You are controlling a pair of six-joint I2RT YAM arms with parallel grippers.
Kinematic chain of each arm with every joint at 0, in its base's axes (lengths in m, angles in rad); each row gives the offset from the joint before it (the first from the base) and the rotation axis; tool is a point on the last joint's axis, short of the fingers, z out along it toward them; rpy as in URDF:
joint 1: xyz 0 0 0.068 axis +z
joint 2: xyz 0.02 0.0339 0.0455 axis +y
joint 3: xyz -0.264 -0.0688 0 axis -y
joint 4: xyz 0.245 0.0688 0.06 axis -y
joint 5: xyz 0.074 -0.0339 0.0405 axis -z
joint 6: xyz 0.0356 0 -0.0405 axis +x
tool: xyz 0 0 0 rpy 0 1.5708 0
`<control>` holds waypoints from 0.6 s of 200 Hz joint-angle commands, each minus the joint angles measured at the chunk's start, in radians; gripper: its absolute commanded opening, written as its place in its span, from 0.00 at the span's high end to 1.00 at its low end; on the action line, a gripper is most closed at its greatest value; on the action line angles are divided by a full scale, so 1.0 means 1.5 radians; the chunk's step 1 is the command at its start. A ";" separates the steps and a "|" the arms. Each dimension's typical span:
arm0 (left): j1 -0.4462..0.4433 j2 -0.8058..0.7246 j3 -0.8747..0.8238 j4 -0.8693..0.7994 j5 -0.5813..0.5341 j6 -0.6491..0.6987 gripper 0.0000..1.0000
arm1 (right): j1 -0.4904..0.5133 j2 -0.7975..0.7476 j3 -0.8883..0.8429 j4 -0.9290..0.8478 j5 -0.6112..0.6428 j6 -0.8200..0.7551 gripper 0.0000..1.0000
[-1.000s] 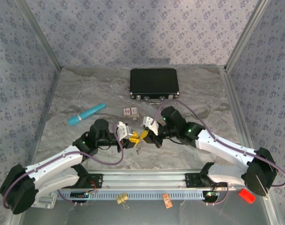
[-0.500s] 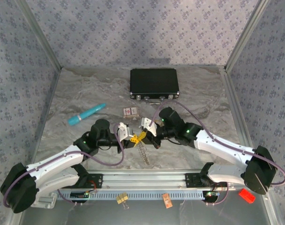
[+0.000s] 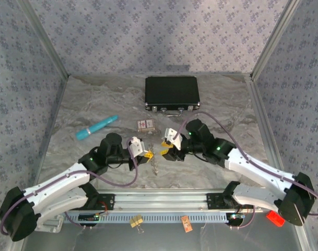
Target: Put the keys on the keyring
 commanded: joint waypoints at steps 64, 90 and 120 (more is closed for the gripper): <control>-0.059 0.115 0.240 -0.361 -0.168 0.117 1.00 | 0.039 0.003 -0.042 0.061 0.013 -0.035 0.65; -0.059 0.147 0.292 -0.408 -0.192 0.047 1.00 | 0.054 -0.005 -0.053 0.073 -0.003 -0.003 0.68; -0.059 0.184 0.361 -0.458 -0.224 -0.129 1.00 | 0.114 0.014 -0.076 0.156 -0.016 0.068 0.71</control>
